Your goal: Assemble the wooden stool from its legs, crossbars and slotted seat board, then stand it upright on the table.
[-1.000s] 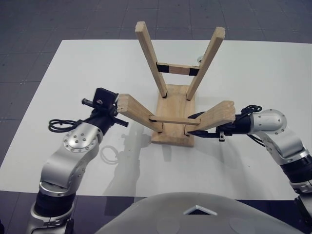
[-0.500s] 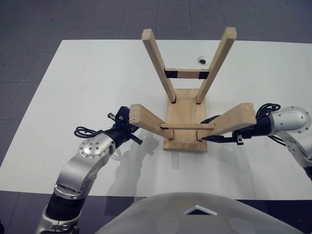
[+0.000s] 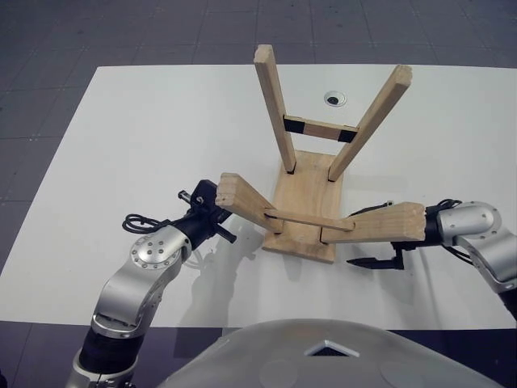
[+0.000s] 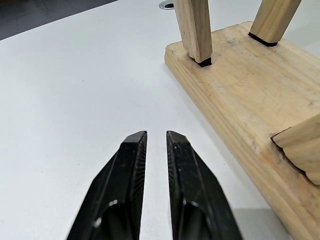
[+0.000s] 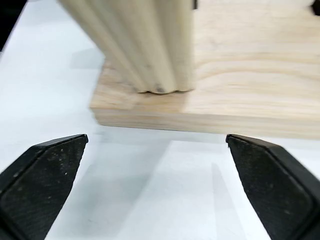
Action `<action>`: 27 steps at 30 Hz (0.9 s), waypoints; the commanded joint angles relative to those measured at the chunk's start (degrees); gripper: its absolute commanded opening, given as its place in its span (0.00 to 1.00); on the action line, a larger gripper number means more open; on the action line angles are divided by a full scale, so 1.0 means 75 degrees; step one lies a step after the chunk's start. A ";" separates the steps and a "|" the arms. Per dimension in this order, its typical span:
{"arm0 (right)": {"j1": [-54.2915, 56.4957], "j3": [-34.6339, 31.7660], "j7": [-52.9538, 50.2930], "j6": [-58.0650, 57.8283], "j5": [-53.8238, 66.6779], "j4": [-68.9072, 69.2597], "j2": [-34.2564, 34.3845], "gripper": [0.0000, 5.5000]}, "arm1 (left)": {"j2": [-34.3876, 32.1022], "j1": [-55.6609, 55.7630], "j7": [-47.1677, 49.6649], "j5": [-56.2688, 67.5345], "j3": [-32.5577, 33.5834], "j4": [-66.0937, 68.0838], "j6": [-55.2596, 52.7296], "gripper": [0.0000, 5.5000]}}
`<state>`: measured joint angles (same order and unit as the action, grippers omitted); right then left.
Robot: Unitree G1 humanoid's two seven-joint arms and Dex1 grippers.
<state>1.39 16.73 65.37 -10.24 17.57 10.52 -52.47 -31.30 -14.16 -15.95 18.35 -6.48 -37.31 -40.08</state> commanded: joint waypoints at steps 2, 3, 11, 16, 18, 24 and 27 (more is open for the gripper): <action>-0.0625 -0.1483 -0.2161 -0.0615 -0.0478 0.0461 0.0475 1.00 | 0.0056 -0.0274 0.0078 -0.0218 -0.0089 -0.0221 -0.0217 0.13; -0.0869 -0.1888 -0.2647 -0.0906 -0.0413 0.0711 0.0622 1.00 | 0.0095 -0.0312 0.0163 -0.0293 -0.0089 -0.0189 -0.0275 0.13; -0.3710 -0.3934 -0.5608 -0.2736 0.0281 0.4011 0.2814 1.00 | 0.0571 -0.0865 0.1057 -0.0997 -0.0269 -0.0488 -0.1176 0.13; -0.4581 -0.3741 -0.7865 -0.3903 0.0277 0.5402 0.4854 1.00 | 0.1310 -0.1301 0.1285 -0.0705 -0.0508 -0.1240 -0.2042 0.13; -0.4809 -0.3193 -0.8165 -0.4012 -0.0073 0.5716 0.4954 1.00 | 0.1746 -0.1383 0.1397 -0.0514 -0.0457 -0.1465 -0.2356 0.13; -0.4701 -0.2188 -0.8669 -0.3659 -0.0913 0.5615 0.5307 1.00 | 0.2360 -0.1343 0.1505 -0.0231 -0.0265 -0.1581 -0.2917 0.13; -0.4577 -0.2130 -0.8856 -0.3662 -0.1127 0.5492 0.5477 1.00 | 0.2485 -0.1330 0.1403 -0.0016 -0.0112 -0.1734 -0.3181 0.13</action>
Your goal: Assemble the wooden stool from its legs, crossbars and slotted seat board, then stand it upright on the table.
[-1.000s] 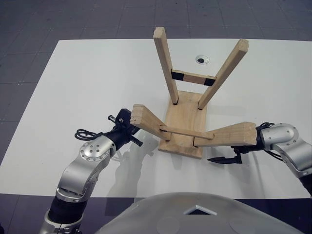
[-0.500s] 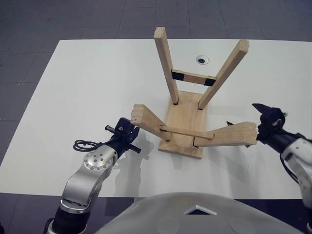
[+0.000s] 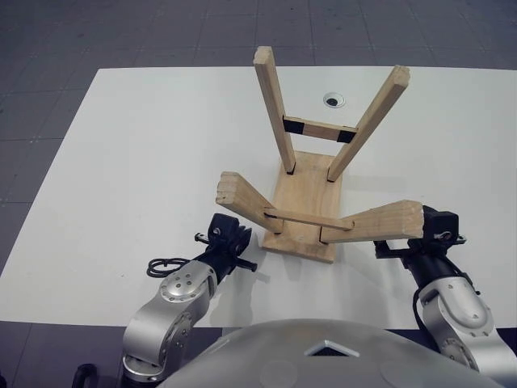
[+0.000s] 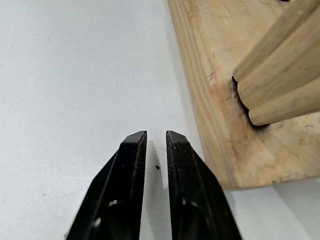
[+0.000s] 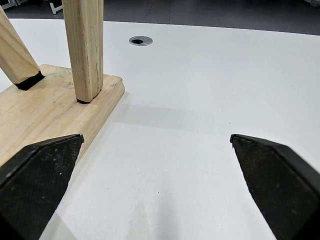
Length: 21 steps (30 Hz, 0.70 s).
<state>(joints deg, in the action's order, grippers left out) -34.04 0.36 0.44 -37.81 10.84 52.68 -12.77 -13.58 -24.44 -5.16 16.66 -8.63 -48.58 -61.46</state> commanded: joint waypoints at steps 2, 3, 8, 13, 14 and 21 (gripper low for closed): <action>0.0228 0.0017 -0.0278 -0.0018 -0.0355 -0.0145 0.0237 1.00 | 0.0201 0.0048 -0.0075 0.0376 0.0259 -0.0309 -0.0531 0.13; 0.0278 -0.0027 -0.0318 -0.0047 -0.0404 -0.0124 0.0261 1.00 | 0.0226 0.0050 -0.0087 0.0446 0.0289 -0.0345 -0.0637 0.13; 0.0511 -0.0278 -0.0547 -0.0104 -0.0569 0.0091 0.0450 1.00 | 0.0469 0.0174 0.0306 0.0224 0.0410 -0.0176 -0.0420 0.13; -0.0277 -0.0271 -0.0648 0.0613 -0.0671 0.0673 0.0833 1.00 | 0.0588 0.0629 0.0342 -0.0044 0.1172 -0.0479 0.1226 0.13; -0.0580 -0.0247 -0.0581 0.0933 -0.0605 0.0823 0.0911 1.00 | 0.0552 0.0582 0.0169 0.0049 0.1209 -0.0623 0.1543 0.13; -0.2348 -0.0388 -0.0227 0.2796 -0.0841 0.0465 0.1058 1.00 | -0.0049 -0.0102 -0.1043 -0.0021 0.1156 -0.0385 0.3876 0.13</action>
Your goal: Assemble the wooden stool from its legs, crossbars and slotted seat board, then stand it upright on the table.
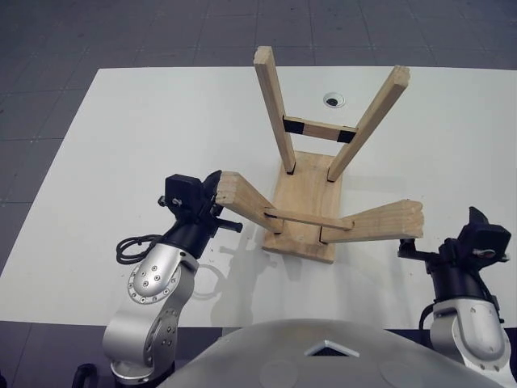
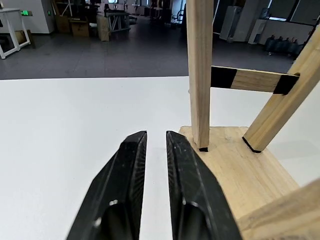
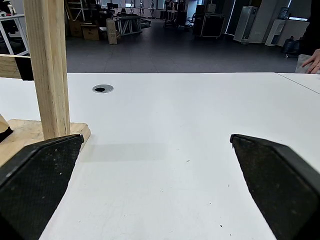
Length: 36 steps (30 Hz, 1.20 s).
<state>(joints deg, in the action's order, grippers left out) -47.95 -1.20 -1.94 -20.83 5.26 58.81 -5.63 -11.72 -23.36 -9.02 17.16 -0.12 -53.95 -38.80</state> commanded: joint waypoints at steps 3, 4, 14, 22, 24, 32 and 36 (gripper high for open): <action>-0.0519 -0.0639 0.0059 0.0862 0.0109 -0.0929 0.0302 1.00 | -0.0340 -0.0289 -0.0701 -0.0039 0.0391 0.0822 0.1385 0.13; -0.0469 -0.0737 0.0058 0.0886 0.0164 -0.1004 0.0345 1.00 | -0.0366 -0.0292 -0.0690 -0.0083 0.0467 0.0933 0.1481 0.13; -0.0638 0.0583 0.0925 0.1226 0.0136 -0.0646 -0.0004 1.00 | -0.0576 -0.0874 -0.0801 -0.0264 -0.0010 0.0560 0.1402 0.13; -0.1055 0.3526 0.1793 0.3010 -0.1290 -0.0251 -0.1392 1.00 | -0.1637 -0.1704 -0.1637 -0.0462 -0.2051 -0.0612 0.1619 0.13; -0.0992 0.3366 0.1515 0.2861 -0.1232 -0.0303 -0.1277 1.00 | -0.1637 -0.1732 -0.1573 -0.0455 -0.2033 -0.0630 0.1622 0.13; -0.0246 0.2063 0.0957 0.1993 -0.1512 -0.0435 -0.1204 1.00 | -0.1605 -0.1614 -0.1361 -0.0363 -0.1886 -0.0605 0.1549 0.13; -0.0299 0.1644 0.0883 0.1969 -0.1557 -0.0494 -0.1260 1.00 | -0.1595 -0.1568 -0.1335 -0.0329 -0.1842 -0.0575 0.1528 0.13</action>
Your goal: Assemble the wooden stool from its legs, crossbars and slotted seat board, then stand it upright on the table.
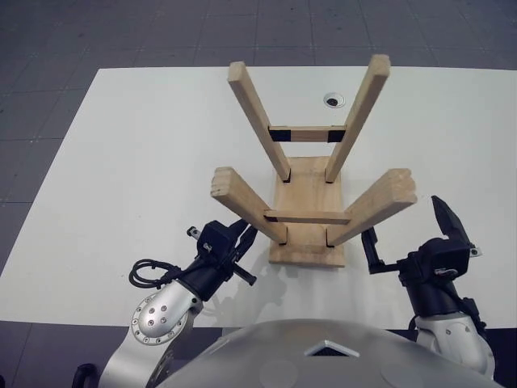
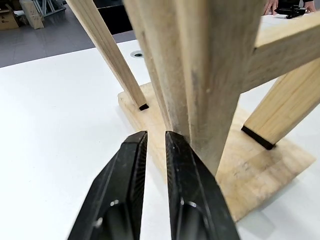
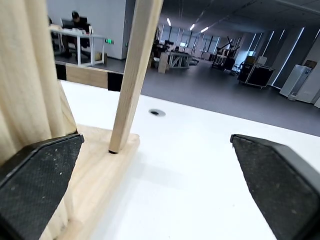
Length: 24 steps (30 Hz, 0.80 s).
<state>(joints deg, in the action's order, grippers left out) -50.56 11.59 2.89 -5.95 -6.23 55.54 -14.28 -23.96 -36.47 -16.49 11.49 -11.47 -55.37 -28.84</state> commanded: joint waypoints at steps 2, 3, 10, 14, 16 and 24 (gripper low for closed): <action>0.0092 -0.0310 0.0186 -0.0042 -0.0033 -0.0071 -0.0077 1.00 | 0.0025 0.0225 -0.0317 0.0488 -0.0288 -0.0387 0.0172 0.13; 0.0173 -0.0453 0.0179 -0.0066 -0.0006 -0.0053 -0.0062 1.00 | 0.0022 0.0248 -0.0309 0.0522 -0.0270 -0.0387 0.0156 0.13; 0.1255 -0.1767 0.0252 -0.0637 0.0751 0.0589 0.0044 1.00 | -0.0028 0.0313 -0.0236 0.0670 -0.0243 -0.0392 0.0092 0.13; 0.1451 -0.2289 0.0323 -0.0699 0.1110 0.0590 0.0007 1.00 | -0.0007 0.0389 -0.0192 0.0734 -0.0190 -0.0346 0.0045 0.13; 0.1425 -0.2483 0.0395 -0.0841 0.1235 0.0577 0.0011 1.00 | -0.0026 0.0442 -0.0164 0.0748 -0.0152 -0.0341 0.0031 0.13; 0.4173 -0.4632 -0.0112 -0.2001 0.4653 0.0593 -0.1717 1.00 | -0.0081 0.0689 -0.0210 0.0562 0.0107 0.0285 0.0305 0.13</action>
<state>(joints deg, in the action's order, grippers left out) -24.63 -19.73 3.80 -17.58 22.35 59.10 -22.32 -24.25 -31.62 -17.66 16.51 -11.07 -54.64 -27.13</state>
